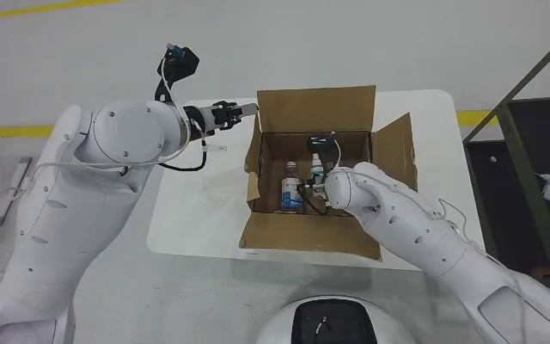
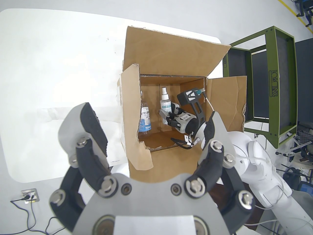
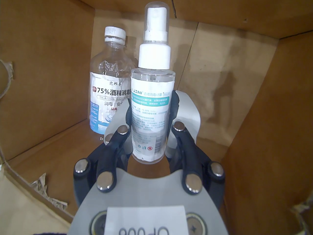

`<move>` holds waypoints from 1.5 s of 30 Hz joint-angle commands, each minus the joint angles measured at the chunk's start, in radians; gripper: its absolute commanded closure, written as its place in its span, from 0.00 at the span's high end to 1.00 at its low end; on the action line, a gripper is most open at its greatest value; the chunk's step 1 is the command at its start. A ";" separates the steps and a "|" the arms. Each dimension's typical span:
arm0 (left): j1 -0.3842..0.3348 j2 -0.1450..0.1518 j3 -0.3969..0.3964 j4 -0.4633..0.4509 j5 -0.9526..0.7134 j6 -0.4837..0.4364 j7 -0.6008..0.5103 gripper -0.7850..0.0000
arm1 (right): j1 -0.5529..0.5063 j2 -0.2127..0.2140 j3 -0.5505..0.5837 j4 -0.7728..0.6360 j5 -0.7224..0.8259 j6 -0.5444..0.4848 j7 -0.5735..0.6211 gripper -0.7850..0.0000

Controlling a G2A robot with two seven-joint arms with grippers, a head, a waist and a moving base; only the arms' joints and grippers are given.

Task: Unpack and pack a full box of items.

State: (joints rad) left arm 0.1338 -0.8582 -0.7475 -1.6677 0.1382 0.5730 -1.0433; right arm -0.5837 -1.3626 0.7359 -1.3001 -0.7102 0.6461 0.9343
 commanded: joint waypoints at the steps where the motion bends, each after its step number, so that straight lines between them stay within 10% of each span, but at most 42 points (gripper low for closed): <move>1: 0.000 0.000 0.000 0.000 0.000 0.000 0.000 1.00 | 0.007 -0.009 -0.006 0.026 0.011 -0.005 -0.007 0.00; 18: 0.000 0.000 0.000 0.000 0.000 0.000 0.000 1.00 | 0.038 -0.053 -0.022 0.127 0.031 -0.040 -0.013 0.29; 45: 0.000 0.000 0.000 0.000 0.000 0.000 0.000 1.00 | 0.011 -0.069 0.026 0.090 -0.015 -0.061 0.013 0.48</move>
State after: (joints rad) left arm 0.1338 -0.8582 -0.7475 -1.6677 0.1382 0.5730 -1.0433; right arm -0.5739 -1.4304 0.7587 -1.2051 -0.7241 0.5865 0.9503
